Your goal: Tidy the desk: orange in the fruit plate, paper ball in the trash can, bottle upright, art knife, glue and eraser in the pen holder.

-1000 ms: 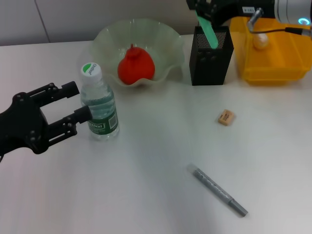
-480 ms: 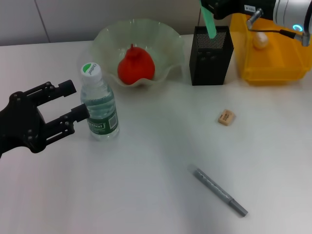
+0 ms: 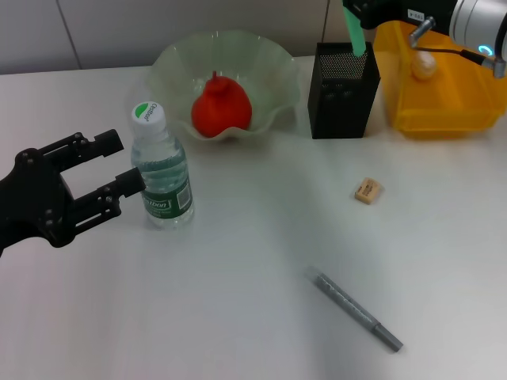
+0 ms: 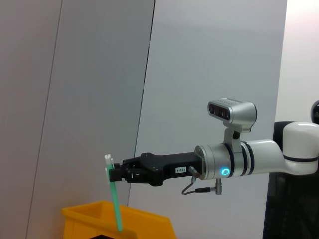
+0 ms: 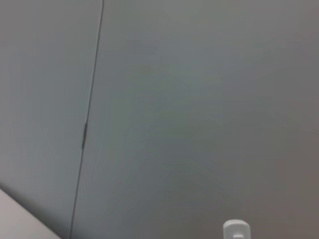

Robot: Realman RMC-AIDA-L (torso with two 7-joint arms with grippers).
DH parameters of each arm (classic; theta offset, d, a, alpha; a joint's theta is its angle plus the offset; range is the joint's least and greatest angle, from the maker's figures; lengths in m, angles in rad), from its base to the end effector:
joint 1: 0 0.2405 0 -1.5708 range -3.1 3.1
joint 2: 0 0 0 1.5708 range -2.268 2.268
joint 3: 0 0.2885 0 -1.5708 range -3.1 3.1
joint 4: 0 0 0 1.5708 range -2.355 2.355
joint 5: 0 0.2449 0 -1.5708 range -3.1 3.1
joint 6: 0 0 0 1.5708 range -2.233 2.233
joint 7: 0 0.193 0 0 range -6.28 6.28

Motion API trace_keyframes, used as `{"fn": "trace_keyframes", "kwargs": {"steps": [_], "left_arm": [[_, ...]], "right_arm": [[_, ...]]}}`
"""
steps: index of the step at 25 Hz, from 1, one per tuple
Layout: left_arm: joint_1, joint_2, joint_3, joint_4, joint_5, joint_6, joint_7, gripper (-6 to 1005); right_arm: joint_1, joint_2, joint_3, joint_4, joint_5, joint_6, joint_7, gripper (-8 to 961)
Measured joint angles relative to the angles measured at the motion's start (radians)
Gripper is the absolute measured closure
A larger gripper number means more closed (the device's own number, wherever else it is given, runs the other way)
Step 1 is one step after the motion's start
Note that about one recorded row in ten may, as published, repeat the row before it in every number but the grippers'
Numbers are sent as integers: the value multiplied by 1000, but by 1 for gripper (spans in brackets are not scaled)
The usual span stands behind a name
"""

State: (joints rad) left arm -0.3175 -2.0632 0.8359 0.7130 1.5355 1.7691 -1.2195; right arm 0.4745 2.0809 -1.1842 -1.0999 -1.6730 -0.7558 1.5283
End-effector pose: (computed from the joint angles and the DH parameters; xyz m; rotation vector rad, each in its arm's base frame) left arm -0.2760 0.3338 -0.0085 -2.5468 -0.3670 -1.1604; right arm 0.2059 0.5127 0.0129 -2.1633 0.3201 0.5145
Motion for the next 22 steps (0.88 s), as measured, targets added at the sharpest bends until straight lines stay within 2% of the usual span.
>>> {"fn": "trace_keyframes", "kwargs": {"steps": [4,22], "left_arm": [[0,0,0,-1,0,-1,0,373],[0,2,-14,-21,1,-2,3,373]], "right_arm": [[16,-1,26,64,87,4,-93,711],[43,-1,49,168,91,4,-127,697]]}}
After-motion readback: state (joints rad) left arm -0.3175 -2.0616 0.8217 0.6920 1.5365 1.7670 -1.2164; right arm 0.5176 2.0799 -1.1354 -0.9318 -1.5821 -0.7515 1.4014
